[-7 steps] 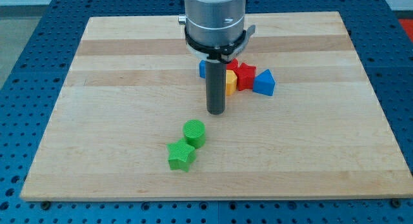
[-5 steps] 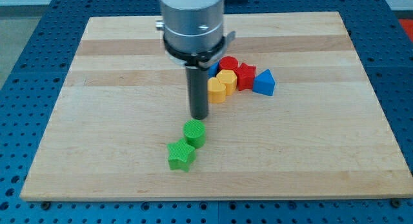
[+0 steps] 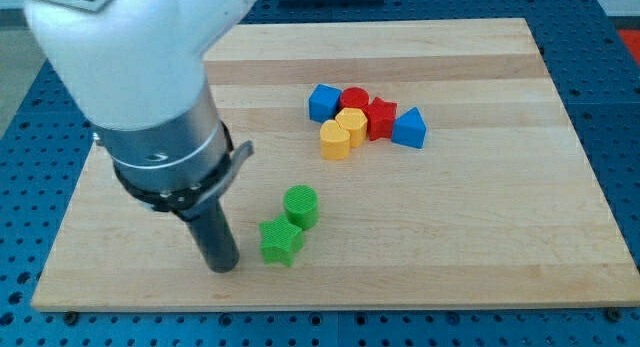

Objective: Move the green blocks into the yellow blocks

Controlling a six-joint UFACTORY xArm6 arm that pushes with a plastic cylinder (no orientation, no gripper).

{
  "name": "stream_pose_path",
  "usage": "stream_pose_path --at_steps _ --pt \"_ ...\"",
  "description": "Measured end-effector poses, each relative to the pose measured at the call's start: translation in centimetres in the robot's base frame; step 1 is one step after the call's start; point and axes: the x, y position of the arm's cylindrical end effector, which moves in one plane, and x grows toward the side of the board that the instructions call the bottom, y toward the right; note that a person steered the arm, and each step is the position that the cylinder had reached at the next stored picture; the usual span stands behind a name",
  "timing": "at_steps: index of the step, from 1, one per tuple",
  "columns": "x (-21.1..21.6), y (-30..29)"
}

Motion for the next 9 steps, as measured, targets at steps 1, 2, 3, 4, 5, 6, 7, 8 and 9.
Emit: stream_pose_path --at_steps 1,2,3,4,5,6,7,8,9 --pt "-0.2 3.0" --pt "-0.7 5.6" --pt "-2.1 6.9" --pt "-4.1 7.9" --pt "-5.3 9.0" --pt "-5.3 11.0" --pt "-5.3 13.2" --pt "-5.9 14.7" --pt "-8.4 14.7"
